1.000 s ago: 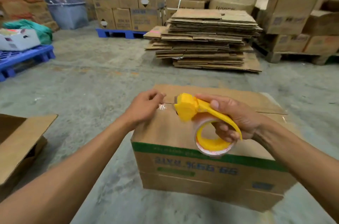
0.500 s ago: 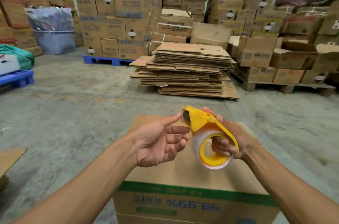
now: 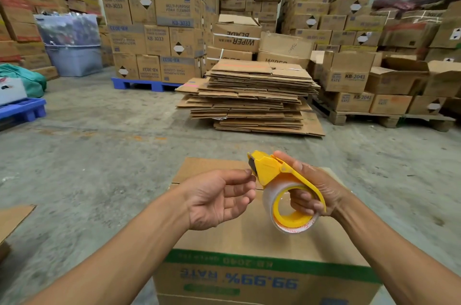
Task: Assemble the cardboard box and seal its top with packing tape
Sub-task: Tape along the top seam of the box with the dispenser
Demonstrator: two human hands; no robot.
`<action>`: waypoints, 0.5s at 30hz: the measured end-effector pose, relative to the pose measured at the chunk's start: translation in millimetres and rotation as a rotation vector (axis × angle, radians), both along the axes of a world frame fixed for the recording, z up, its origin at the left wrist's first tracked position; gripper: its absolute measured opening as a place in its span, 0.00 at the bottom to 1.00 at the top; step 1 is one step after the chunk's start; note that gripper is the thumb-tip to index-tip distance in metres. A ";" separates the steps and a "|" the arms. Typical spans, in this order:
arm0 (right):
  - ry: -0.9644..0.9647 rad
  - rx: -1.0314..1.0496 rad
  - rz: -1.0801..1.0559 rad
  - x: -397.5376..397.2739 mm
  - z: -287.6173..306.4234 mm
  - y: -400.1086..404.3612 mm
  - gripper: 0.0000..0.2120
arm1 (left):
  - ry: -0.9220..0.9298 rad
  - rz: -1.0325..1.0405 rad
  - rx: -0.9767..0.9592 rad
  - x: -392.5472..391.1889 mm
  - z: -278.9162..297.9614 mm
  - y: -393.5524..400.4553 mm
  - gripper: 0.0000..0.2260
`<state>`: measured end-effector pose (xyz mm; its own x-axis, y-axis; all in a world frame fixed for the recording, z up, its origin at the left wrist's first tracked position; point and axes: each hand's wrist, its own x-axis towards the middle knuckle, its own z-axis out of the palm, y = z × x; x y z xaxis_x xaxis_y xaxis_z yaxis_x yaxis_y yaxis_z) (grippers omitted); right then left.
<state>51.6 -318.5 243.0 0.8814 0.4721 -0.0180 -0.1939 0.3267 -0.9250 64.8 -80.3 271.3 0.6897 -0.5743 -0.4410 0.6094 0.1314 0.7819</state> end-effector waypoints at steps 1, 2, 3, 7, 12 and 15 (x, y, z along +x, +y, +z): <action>-0.002 -0.015 0.002 0.0 0.5 -0.1 0.30 | -0.003 0.016 -0.002 1.4 -2.2 -1.0 0.06; -0.003 -0.034 0.010 0.1 0.9 -0.1 0.31 | -0.008 0.034 0.000 2.9 -4.5 -1.9 0.05; -0.005 -0.055 0.024 0.7 1.6 0.2 0.31 | -0.017 0.053 0.007 4.6 -6.9 -2.4 0.05; -0.034 -0.180 0.066 2.1 3.3 1.9 0.28 | -0.154 0.092 0.120 12.6 -21.2 -1.4 0.09; -0.023 -0.458 0.070 2.8 11.4 2.4 0.21 | -0.432 0.128 0.475 38.5 -41.8 37.6 0.10; 0.013 -0.575 0.058 0.6 15.8 -32.4 0.30 | -0.453 0.299 0.605 64.8 -57.9 107.3 0.09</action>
